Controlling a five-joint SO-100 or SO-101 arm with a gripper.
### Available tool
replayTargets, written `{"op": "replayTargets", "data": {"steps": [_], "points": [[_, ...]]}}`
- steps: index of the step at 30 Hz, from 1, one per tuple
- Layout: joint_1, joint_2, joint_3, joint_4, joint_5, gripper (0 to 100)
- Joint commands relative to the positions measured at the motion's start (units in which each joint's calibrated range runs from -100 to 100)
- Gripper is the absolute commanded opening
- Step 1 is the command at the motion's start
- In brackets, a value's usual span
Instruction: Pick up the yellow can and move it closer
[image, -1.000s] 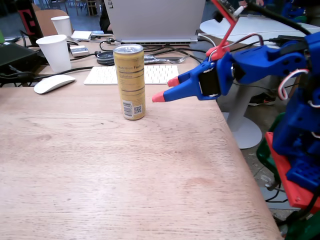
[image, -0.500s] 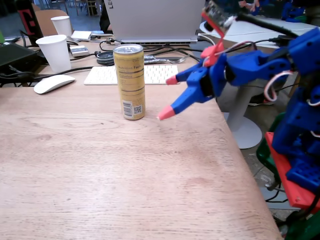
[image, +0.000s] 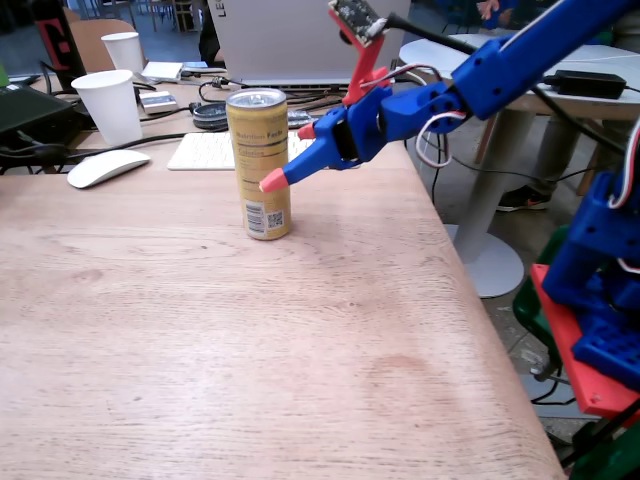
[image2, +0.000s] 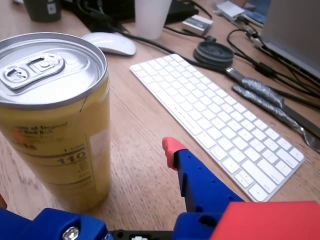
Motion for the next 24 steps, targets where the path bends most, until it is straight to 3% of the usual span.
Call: {"op": "replayTargets", "data": {"steps": [1,9,14,24], "points": [[-0.39,1.36,-5.15,-0.96,-2.54,65],[-0.73,9.25,-5.43,-14.26,-2.88,65],[-8.51,14.05,-5.53,-20.25,-2.93,65],[-7.50,21.26,-17.42,-20.09,-2.93,65]]}}
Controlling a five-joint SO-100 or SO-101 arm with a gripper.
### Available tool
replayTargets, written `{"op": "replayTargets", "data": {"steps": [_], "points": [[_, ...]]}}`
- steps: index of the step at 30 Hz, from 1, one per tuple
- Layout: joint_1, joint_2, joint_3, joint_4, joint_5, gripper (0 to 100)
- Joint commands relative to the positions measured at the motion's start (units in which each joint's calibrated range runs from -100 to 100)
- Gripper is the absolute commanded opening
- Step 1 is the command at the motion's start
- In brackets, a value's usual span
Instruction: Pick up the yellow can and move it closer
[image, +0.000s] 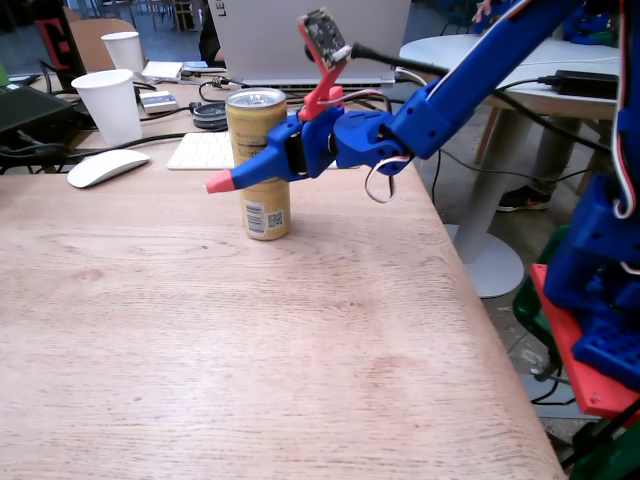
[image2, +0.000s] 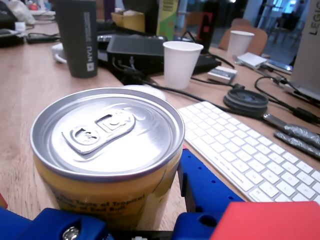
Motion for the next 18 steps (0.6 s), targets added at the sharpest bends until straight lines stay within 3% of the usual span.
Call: {"op": "replayTargets", "data": {"steps": [1,5,9,12,18], "points": [[0.47,-0.36,-2.27,0.12,0.10,64],[0.64,-0.36,-2.27,2.74,0.10,60],[0.81,-0.36,-2.27,2.91,0.10,38],[0.81,-0.36,-2.27,2.91,0.10,28],[0.64,-0.36,-2.27,2.99,0.15,26]]}}
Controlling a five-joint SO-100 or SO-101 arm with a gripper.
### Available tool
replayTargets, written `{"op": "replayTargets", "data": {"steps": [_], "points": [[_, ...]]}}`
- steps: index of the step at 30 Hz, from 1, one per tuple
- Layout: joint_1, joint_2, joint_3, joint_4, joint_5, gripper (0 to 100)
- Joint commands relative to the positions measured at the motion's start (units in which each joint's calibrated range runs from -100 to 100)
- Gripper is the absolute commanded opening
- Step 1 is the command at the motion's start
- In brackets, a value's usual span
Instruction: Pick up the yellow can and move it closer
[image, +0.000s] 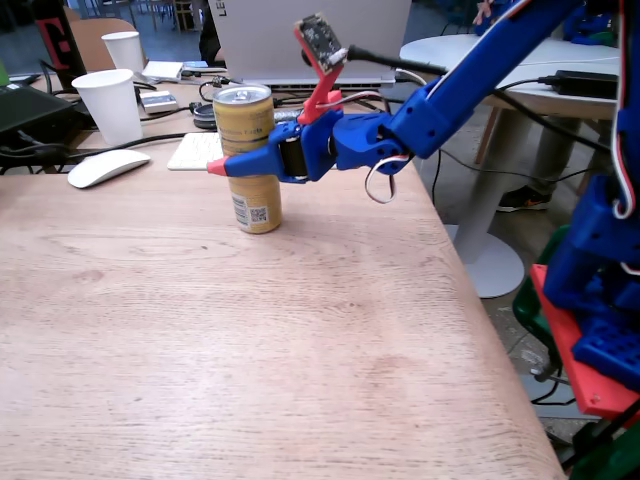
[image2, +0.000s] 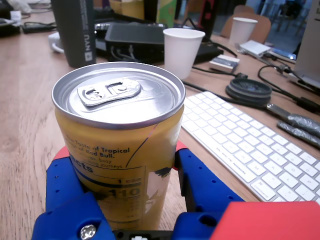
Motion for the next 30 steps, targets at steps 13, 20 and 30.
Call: {"op": "replayTargets", "data": {"steps": [13,20,30], "points": [[-1.84,-23.17,8.76,0.67,0.20,27],[-1.84,-39.21,8.76,17.74,0.20,27],[-16.23,-46.50,11.88,19.06,0.15,27]]}}
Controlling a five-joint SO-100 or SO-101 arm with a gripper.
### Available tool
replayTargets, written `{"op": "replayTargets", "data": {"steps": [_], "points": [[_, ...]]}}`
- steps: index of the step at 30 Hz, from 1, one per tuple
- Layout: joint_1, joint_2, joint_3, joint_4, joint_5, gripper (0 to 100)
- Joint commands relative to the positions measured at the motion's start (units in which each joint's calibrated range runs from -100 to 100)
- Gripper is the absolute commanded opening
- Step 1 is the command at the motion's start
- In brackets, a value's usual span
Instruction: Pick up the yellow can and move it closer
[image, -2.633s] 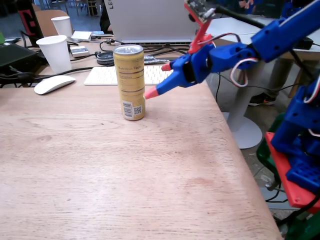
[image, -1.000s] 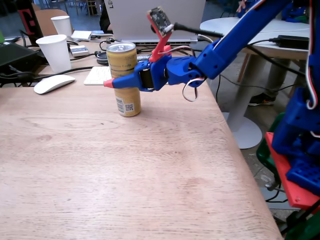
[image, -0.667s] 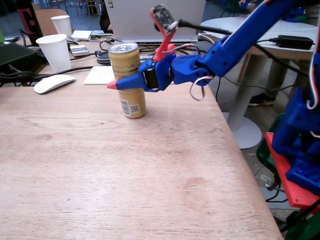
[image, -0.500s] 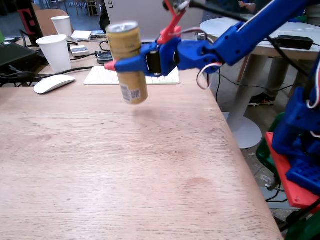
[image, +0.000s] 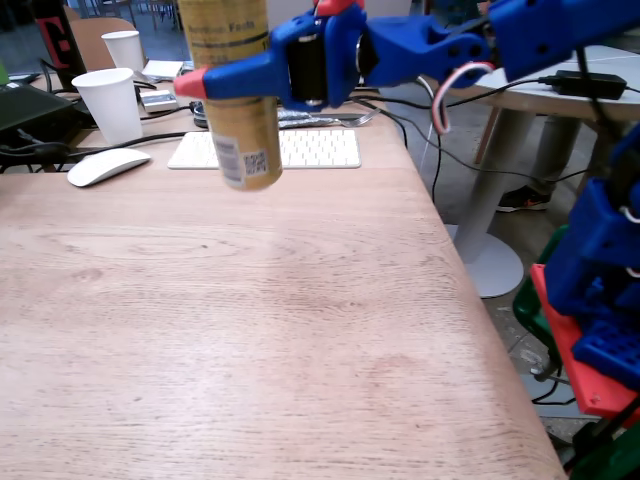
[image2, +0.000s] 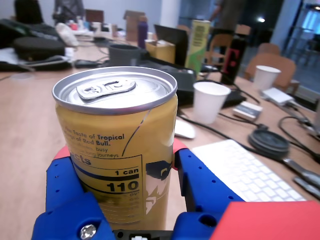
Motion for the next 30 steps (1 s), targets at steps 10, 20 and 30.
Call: {"op": "replayTargets", "data": {"steps": [10,20,30], "points": [[-23.49,-27.05,18.44,10.93,-0.78,27],[-21.46,-49.35,28.72,27.27,-4.10,27],[-21.46,-72.59,42.69,28.25,-3.96,27]]}}
